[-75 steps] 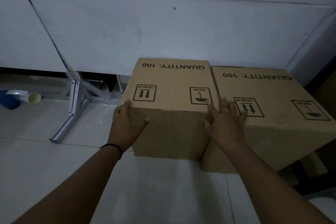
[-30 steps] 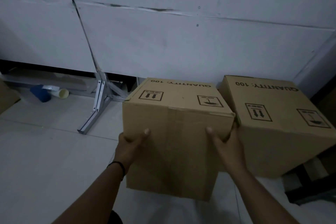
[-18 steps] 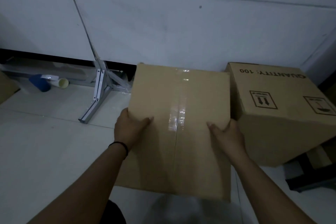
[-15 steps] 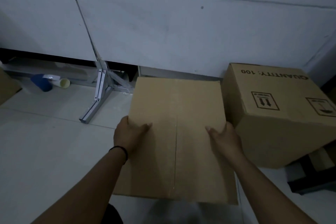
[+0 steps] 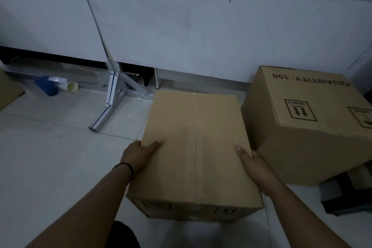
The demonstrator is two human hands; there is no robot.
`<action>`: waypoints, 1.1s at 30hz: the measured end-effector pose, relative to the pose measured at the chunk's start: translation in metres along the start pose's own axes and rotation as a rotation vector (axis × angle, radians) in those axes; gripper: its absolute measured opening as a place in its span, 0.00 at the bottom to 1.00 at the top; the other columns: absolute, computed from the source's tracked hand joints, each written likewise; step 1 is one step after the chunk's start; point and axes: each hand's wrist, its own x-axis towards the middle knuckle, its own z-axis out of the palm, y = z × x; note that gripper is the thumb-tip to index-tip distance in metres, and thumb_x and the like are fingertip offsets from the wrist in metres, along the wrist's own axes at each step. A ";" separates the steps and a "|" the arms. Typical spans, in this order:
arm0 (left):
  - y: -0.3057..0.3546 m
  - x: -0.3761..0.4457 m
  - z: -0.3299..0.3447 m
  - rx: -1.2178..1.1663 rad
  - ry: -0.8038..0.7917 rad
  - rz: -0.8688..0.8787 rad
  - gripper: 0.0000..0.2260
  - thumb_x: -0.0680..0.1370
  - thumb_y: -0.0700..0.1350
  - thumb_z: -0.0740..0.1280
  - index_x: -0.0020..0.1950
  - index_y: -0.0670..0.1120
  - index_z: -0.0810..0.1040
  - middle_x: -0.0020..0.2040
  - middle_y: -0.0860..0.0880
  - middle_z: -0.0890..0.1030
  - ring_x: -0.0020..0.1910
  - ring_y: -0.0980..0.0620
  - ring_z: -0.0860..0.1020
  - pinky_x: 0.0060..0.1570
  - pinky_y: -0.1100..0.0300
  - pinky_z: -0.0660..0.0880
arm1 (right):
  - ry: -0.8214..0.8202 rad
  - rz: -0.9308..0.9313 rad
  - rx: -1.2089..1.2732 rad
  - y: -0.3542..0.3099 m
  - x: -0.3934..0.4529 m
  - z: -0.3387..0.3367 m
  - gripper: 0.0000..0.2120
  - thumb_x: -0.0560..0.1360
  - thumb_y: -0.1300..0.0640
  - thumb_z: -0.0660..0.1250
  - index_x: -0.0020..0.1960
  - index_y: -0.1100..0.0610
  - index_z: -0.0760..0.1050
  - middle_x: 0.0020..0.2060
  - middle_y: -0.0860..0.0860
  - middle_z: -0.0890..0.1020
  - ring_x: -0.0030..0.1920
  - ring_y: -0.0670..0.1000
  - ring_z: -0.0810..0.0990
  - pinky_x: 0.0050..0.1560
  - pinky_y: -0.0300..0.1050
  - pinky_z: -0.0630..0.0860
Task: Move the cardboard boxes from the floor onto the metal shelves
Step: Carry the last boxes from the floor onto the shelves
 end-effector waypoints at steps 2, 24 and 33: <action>-0.002 -0.004 -0.001 -0.064 -0.064 -0.026 0.40 0.62 0.74 0.68 0.62 0.46 0.76 0.54 0.46 0.81 0.50 0.44 0.80 0.54 0.46 0.78 | -0.001 0.079 0.027 0.005 0.003 0.000 0.36 0.72 0.32 0.63 0.70 0.55 0.70 0.60 0.53 0.79 0.57 0.54 0.79 0.60 0.49 0.75; 0.061 -0.035 -0.069 -0.966 -0.331 0.096 0.17 0.74 0.49 0.63 0.58 0.40 0.76 0.42 0.42 0.84 0.35 0.45 0.83 0.33 0.55 0.81 | -0.309 -0.004 0.777 -0.098 -0.022 -0.025 0.14 0.78 0.52 0.58 0.53 0.60 0.77 0.36 0.55 0.84 0.33 0.53 0.83 0.31 0.42 0.80; 0.130 -0.071 -0.122 -0.986 -0.289 0.231 0.15 0.77 0.47 0.59 0.57 0.40 0.76 0.40 0.43 0.84 0.35 0.47 0.83 0.32 0.56 0.80 | -0.307 -0.149 0.761 -0.183 -0.049 -0.054 0.12 0.78 0.52 0.59 0.48 0.58 0.77 0.34 0.54 0.84 0.32 0.53 0.83 0.30 0.43 0.80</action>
